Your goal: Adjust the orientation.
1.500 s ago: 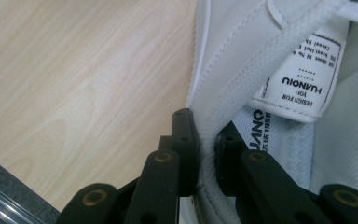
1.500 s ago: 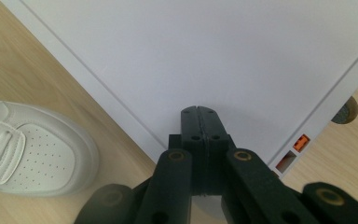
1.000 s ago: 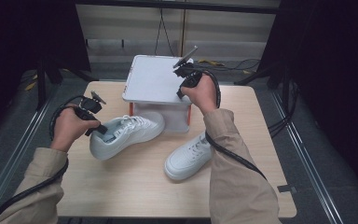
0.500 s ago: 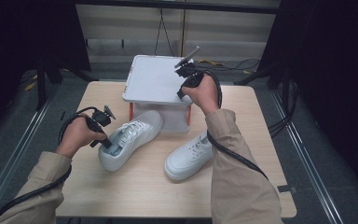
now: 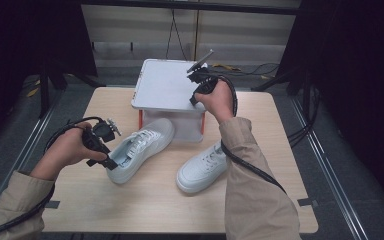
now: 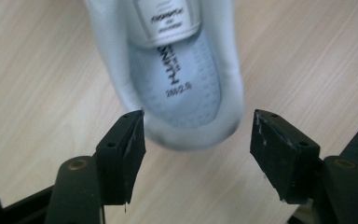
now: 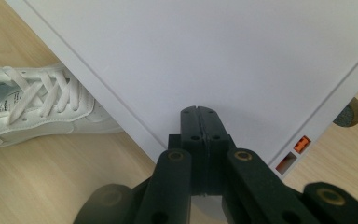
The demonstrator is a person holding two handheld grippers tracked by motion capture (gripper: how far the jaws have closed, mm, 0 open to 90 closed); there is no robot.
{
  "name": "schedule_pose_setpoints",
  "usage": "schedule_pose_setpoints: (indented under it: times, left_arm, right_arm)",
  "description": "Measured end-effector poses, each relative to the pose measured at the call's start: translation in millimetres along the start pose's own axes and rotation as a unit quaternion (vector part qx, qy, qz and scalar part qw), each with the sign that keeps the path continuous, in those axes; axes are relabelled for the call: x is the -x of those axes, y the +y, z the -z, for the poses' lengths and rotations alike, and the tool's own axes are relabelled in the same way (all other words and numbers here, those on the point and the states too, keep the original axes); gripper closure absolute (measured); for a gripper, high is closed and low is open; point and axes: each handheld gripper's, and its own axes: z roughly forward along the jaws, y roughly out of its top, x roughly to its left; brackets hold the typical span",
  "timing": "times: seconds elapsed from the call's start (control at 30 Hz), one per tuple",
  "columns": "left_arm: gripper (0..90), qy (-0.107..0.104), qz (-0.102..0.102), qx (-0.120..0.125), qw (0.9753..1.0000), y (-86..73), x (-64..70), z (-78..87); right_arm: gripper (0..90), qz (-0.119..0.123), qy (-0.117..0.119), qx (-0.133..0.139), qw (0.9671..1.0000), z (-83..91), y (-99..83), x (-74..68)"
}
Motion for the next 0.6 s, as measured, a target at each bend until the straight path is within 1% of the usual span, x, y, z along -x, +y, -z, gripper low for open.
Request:
schedule_pose_setpoints:
  times: [0.03, 0.07, 0.1, 0.13, 0.2, 0.3, 0.33, 0.4, 0.47, 0.5, 0.53, 0.6]
  left_arm:
    - [35.3, 0.0, 0.0, 0.0, 1.0, 0.0, 0.0, 0.0]
    - [32.1, 0.008, -0.01, -0.014, 0.9998, 0.4, 1.2, -8.2]
    - [32.8, 0.018, -0.015, -0.022, 0.9995, 0.1, 1.1, -11.4]
    - [34.3, 0.024, -0.016, -0.025, 0.9993, 0.0, 0.6, -13.5]
    - [32.4, 0.024, -0.017, -0.028, 0.9992, 1.0, 0.0, -15.5]
    - [32.7, 0.027, -0.022, -0.028, 0.999, 2.2, 0.9, -16.4]
    - [32.9, 0.027, -0.03, -0.027, 0.9988, 3.7, 1.3, -16.4]
    - [33.2, 0.029, -0.038, -0.027, 0.9985, 3.9, 1.9, -16.1]
    - [33.2, 0.03, -0.04, -0.022, 0.9985, 3.8, 2.7, -16.1]
    - [33.3, 0.032, -0.042, -0.017, 0.9985, 3.6, 3.3, -16.2]
    - [33.7, 0.033, -0.046, -0.017, 0.9982, 3.7, 4.0, -16.1]
    - [34.3, 0.036, -0.043, -0.017, 0.9983, 4.2, 5.0, -16.4]
  right_arm:
    - [90.0, 0.0, 0.0, 0.0, 1.0, 0.0, 0.0, 0.0]
    - [90.0, 0.0, -0.002, -0.001, 1.0, 0.1, 0.1, -0.4]
    - [90.0, 0.0, -0.001, -0.001, 1.0, 0.2, 0.1, -0.4]
    - [90.0, 0.0, -0.001, -0.001, 1.0, 0.2, 0.0, -0.3]
    - [90.0, -0.001, 0.0, 0.0, 1.0, 0.2, -0.2, 0.0]
    - [90.0, -0.002, 0.002, 0.001, 1.0, 0.0, -0.3, 1.4]
    - [90.0, -0.004, 0.003, 0.001, 1.0, 0.0, -0.2, 1.6]
    - [90.0, -0.003, 0.002, 0.001, 1.0, 0.0, -0.1, 0.9]
    - [90.0, -0.003, 0.001, 0.0, 1.0, 0.2, -0.1, 0.2]
    - [90.0, 0.0, 0.0, 0.0, 1.0, 0.2, -0.2, 0.0]
    - [90.0, -0.001, 0.0, 0.001, 1.0, 0.2, -0.3, 0.1]
    - [90.0, -0.001, 0.0, 0.0, 1.0, 0.1, -0.1, 0.1]
